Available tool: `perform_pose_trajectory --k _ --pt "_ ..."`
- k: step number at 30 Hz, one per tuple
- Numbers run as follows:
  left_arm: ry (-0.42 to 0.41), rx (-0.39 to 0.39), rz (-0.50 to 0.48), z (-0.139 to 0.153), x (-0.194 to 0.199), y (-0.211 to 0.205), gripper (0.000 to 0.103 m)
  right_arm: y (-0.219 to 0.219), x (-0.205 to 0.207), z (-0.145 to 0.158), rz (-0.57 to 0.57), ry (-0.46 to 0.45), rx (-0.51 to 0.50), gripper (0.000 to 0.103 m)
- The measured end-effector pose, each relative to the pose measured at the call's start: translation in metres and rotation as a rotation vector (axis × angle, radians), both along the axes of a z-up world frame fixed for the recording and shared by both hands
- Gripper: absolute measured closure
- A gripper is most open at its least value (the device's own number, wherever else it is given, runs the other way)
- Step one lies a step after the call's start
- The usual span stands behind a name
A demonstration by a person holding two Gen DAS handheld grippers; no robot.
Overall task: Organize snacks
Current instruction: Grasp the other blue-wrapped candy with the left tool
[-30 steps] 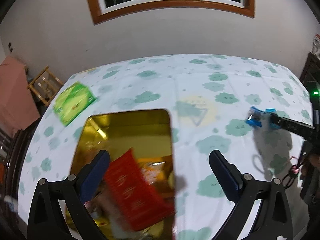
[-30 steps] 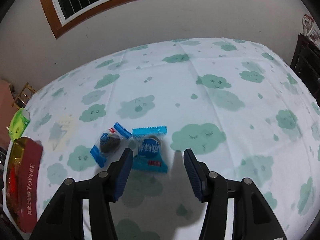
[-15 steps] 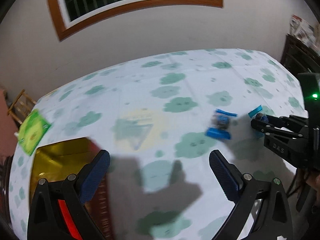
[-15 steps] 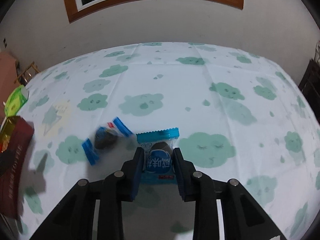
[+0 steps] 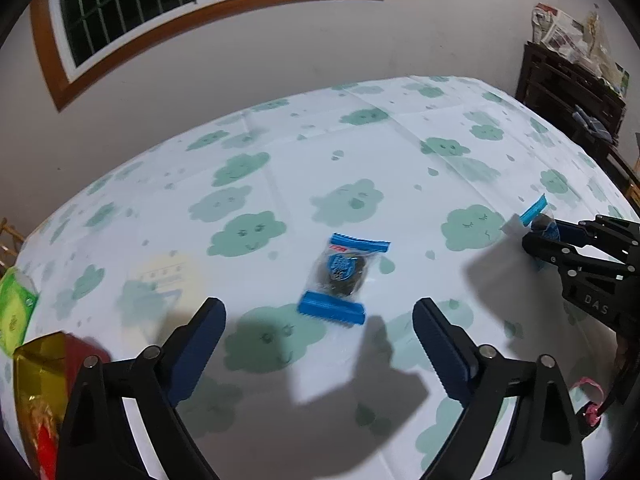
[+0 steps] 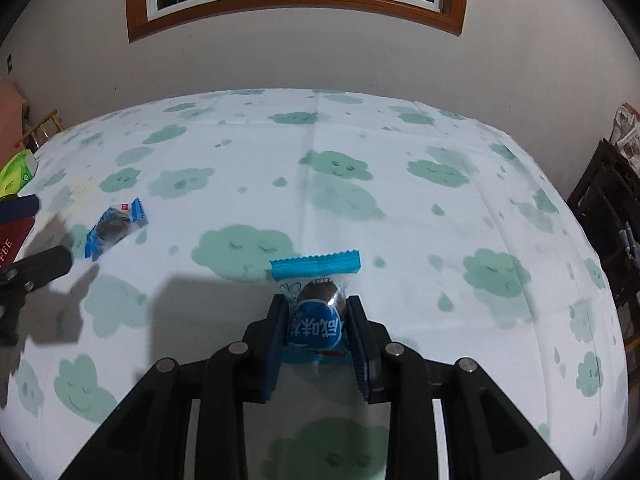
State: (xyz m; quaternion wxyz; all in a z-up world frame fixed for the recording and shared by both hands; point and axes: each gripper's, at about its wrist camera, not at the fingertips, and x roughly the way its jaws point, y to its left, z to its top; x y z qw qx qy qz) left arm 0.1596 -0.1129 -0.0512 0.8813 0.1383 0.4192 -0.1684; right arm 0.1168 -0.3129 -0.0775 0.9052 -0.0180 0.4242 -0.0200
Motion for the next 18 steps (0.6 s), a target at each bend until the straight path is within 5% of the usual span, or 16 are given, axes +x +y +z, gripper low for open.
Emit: perform_pose_trajectory --k 8,12,18 --pt "0.086 -0.049 0.008 -0.015 0.027 -0.001 0.042 -0.004 0.000 -0.001 -0.007 0.001 0.026 0.073" --pt "0.100 -0.057 0.011 -0.019 0.037 -0.004 0.046 -0.005 -0.001 -0.001 -0.007 0.001 0.026 0.073" --pt "0.106 -0.064 0.008 -0.022 0.040 -0.010 0.074 -0.005 -0.001 -0.001 -0.007 0.001 0.028 0.073"
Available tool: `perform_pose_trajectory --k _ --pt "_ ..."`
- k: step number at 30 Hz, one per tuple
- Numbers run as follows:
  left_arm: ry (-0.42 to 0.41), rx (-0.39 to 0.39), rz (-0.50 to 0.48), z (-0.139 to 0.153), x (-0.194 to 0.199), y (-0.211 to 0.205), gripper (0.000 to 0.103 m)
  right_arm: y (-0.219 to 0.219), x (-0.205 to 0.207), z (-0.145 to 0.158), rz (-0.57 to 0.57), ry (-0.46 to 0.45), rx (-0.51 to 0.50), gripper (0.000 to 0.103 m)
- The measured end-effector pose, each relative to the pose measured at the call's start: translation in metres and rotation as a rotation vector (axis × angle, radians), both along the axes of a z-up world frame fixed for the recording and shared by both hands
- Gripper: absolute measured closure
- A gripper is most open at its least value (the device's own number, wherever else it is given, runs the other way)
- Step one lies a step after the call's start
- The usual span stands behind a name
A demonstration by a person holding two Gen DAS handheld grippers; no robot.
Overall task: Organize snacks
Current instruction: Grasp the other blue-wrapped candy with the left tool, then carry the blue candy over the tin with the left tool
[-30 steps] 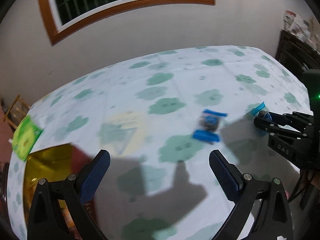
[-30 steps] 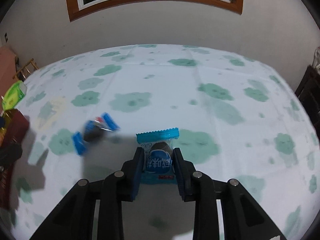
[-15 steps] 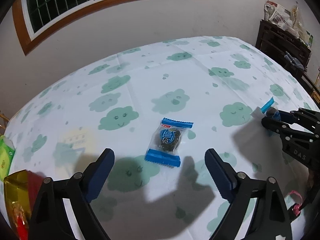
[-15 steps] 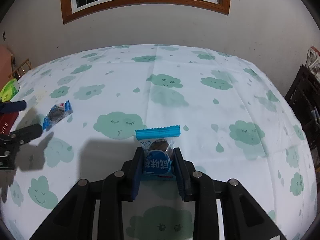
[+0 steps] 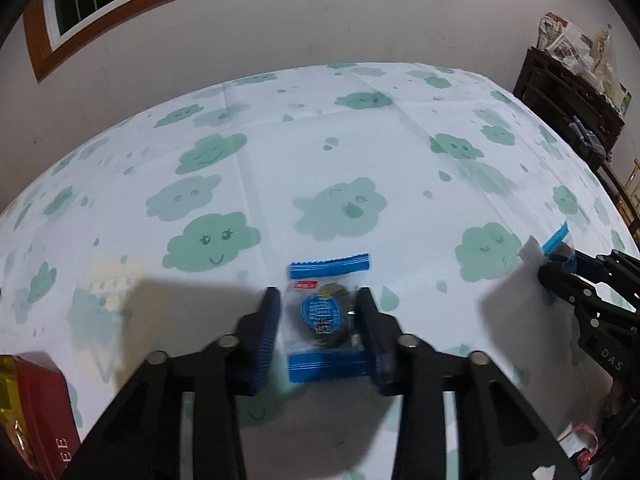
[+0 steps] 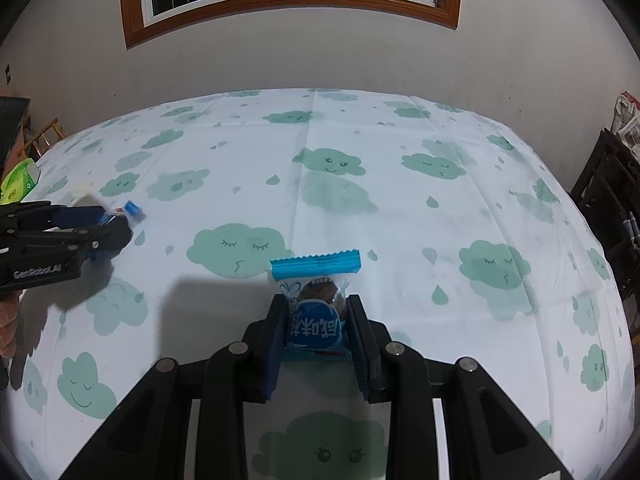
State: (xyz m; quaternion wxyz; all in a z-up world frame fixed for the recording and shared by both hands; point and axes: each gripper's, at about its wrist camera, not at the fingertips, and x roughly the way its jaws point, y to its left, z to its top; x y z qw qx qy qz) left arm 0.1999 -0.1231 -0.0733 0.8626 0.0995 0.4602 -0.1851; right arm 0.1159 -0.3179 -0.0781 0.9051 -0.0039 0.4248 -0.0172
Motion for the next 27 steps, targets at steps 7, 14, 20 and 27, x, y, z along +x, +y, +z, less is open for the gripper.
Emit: perform_pose_trajectory --k 7,14,20,27 --pt "-0.009 0.012 0.025 0.001 -0.021 0.001 0.077 0.000 0.000 0.000 0.000 0.000 0.000 0.073" --pt "0.002 0.009 0.072 0.012 -0.045 0.015 0.077 0.000 0.000 0.000 0.000 0.000 0.000 0.073" --pt "-0.006 0.029 0.122 0.025 -0.066 0.025 0.077 0.000 0.000 0.000 0.000 0.000 -0.001 0.073" --pt "-0.018 0.059 0.173 0.039 -0.092 0.036 0.077 0.000 0.000 0.000 0.000 0.000 0.002 0.073"
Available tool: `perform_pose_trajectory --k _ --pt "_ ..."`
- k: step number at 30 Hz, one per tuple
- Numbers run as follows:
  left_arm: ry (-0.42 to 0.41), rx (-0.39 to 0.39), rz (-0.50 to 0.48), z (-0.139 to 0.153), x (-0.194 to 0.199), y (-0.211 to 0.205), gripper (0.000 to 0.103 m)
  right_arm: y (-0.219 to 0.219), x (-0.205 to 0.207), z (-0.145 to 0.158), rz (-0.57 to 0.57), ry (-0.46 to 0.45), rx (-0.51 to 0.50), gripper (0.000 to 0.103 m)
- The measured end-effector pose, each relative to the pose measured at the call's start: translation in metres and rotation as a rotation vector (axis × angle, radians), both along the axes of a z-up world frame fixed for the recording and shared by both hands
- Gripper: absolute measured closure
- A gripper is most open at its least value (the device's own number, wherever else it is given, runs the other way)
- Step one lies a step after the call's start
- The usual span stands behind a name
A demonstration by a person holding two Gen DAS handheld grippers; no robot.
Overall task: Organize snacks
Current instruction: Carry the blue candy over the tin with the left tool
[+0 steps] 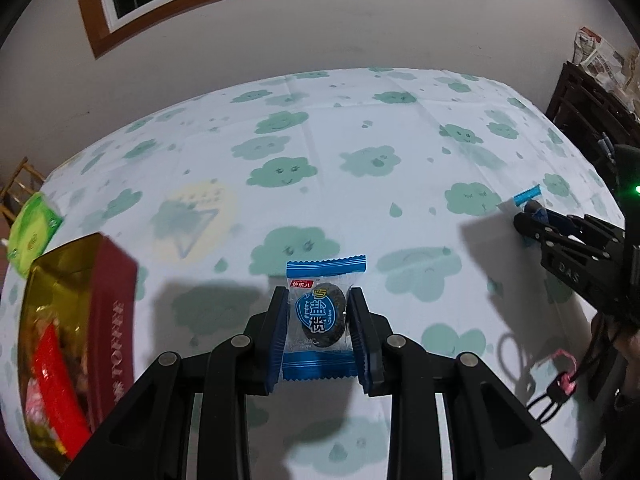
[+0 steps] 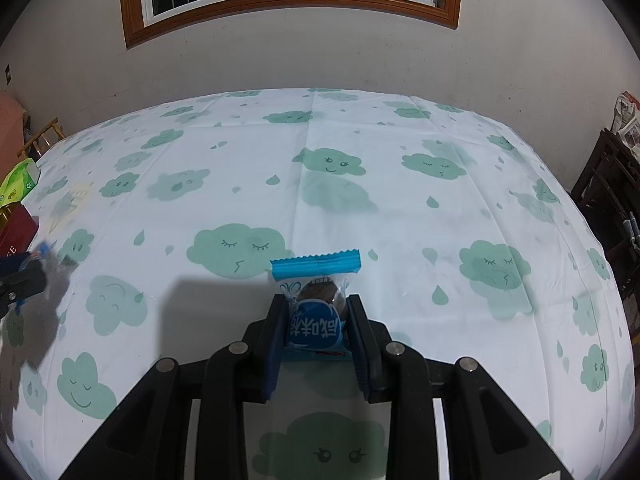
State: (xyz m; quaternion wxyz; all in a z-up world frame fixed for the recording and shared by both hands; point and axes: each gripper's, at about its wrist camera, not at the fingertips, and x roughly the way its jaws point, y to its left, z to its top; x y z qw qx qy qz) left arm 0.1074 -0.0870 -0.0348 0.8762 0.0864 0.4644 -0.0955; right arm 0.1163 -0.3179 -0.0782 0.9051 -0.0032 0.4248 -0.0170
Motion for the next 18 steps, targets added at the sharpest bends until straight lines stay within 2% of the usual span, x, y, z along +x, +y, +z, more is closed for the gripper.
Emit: perform_pose_trajectory --k 10,18 --pt "-0.077 0.052 0.031 0.032 -0.027 0.018 0.077 0.000 0.000 0.000 0.000 0.000 -0.001 0.073" --pt "-0.101 0.069 0.107 0.051 -0.033 0.058 0.077 0.000 0.000 0.000 0.000 0.000 -0.003 0.073"
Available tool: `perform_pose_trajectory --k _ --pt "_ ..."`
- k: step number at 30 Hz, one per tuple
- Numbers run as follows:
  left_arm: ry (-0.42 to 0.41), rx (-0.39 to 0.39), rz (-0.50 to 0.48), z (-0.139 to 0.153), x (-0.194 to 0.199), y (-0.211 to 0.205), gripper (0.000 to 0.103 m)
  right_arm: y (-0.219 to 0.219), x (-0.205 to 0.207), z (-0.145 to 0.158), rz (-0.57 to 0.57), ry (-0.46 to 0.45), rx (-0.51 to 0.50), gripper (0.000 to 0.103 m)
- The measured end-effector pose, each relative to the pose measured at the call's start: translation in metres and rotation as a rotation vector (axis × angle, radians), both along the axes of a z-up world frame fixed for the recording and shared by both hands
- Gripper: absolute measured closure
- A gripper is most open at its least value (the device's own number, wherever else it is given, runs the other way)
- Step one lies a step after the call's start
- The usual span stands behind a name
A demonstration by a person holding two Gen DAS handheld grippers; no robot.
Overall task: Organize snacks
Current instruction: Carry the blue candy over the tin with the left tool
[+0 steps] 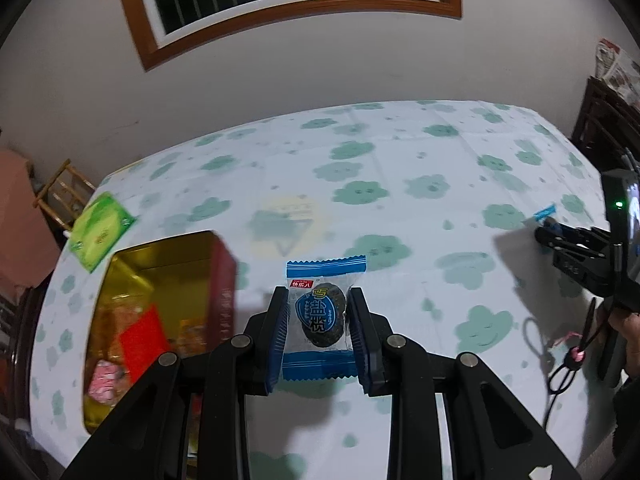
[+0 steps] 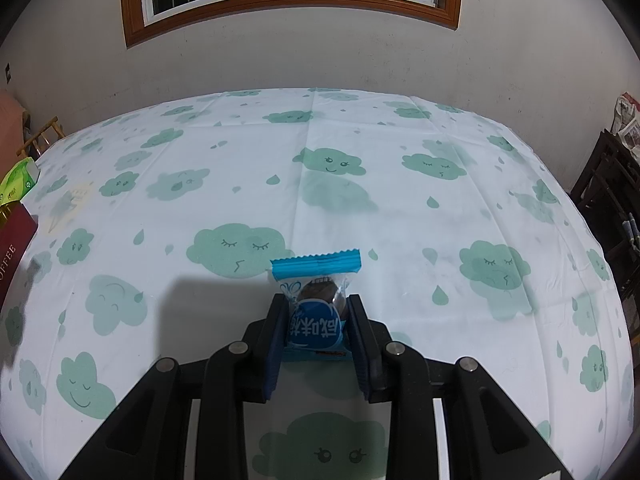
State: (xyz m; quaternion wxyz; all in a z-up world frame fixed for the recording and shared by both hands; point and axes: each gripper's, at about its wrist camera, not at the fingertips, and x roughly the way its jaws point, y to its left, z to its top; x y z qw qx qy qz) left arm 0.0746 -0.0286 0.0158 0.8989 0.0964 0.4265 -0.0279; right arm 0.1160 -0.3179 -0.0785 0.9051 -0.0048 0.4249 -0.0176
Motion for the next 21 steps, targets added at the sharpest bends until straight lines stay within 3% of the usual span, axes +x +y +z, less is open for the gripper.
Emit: perform_pose_trajectory --k 10,21 --pt "-0.011 0.013 0.064 0.012 -0.003 0.056 0.077 0.000 0.000 0.000 0.000 0.000 0.000 0.073" --pt "0.045 -0.059 0.178 0.014 0.001 0.155 0.077 0.000 0.000 0.000 0.000 0.000 0.000 0.073"
